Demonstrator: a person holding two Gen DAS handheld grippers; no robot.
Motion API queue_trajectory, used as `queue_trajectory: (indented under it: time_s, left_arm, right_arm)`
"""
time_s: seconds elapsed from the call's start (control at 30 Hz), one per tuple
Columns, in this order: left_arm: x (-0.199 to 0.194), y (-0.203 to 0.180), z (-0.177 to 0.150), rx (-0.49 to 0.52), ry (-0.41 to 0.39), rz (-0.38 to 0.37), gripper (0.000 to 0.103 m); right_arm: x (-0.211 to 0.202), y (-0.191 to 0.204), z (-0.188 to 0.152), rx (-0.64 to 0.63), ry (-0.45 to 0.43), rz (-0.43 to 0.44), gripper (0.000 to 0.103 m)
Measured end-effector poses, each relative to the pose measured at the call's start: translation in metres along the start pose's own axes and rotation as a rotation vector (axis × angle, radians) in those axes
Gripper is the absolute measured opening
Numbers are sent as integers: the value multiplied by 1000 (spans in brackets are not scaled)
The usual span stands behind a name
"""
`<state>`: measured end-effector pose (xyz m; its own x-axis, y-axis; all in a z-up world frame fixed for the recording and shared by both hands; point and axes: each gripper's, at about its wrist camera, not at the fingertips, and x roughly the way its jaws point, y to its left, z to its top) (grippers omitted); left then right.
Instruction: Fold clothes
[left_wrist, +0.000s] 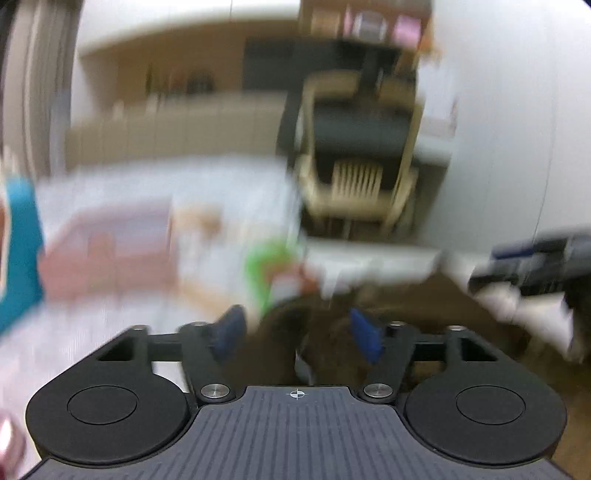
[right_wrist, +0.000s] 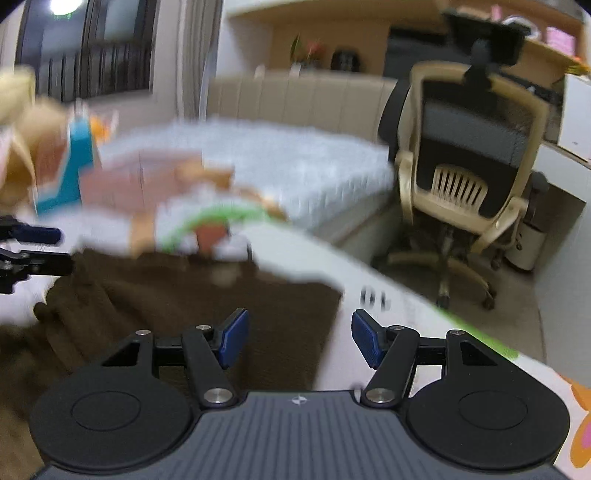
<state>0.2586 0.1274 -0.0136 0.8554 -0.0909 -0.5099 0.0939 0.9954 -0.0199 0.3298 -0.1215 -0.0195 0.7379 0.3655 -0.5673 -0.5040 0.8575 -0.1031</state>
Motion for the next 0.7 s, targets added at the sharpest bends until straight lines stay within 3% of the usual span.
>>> queue_trajectory:
  time_s: [0.07,0.17,0.2,0.33,0.4,0.47,0.5,0.57,0.7]
  left_arm:
    - [8,10,-11,7,73,33,80]
    - [1,32,-8,-48,98,102,84]
    - [-3,35,-3,-74,93,94,84]
    - [-14,42,21,-245,91,-112,87]
    - [1,35,22,-301,164,-152,86]
    - [13,28,19,-279,197,-128,63]
    - [18,23,19,-256,200,-113,28]
    - [23,14,19,-210,183,-85,19]
    - [-20,10,45,-117,-124,-34,16]
  right_arm:
    - [13,3,-8,-49,63,-22,63]
    - [10,-3,-4,-37,57,-36,66]
    - [5,-4,0,-34,46,-46,66]
    - [-8,-3,24,3,-15,20,66]
    - [-7,0,33,16,-29,43,66]
    - [-3,6,35,5,-40,45,66]
    - [-2,9,35,0,-41,48,66]
    - [-2,14,33,-4,-51,62,66]
    - [-12,21,39,-43,-123,59,66]
